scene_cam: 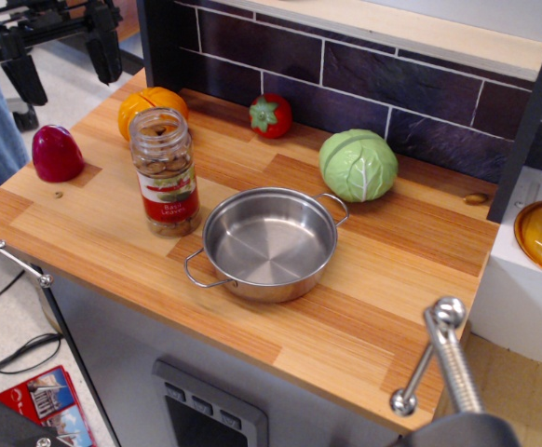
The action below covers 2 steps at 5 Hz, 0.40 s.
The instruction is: Pour almonds in pot
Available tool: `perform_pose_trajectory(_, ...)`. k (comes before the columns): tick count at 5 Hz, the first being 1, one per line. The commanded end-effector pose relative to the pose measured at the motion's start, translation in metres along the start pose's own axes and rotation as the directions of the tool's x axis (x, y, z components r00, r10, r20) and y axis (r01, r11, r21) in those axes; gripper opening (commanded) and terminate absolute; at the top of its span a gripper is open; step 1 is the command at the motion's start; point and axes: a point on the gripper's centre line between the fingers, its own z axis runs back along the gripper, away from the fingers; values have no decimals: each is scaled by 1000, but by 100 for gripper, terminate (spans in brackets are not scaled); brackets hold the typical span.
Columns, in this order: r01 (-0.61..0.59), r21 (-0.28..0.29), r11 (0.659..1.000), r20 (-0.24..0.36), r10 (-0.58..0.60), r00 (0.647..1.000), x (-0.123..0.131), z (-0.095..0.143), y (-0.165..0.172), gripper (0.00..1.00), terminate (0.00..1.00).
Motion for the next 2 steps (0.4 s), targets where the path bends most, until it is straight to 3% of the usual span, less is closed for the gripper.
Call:
perform_pose_trajectory(1,15,-63,998,-28,-17,999,21,13,-18,100,0)
perform_pose_trajectory(2,60,-64,996,-16,-62,998,33,3,-31,100,0)
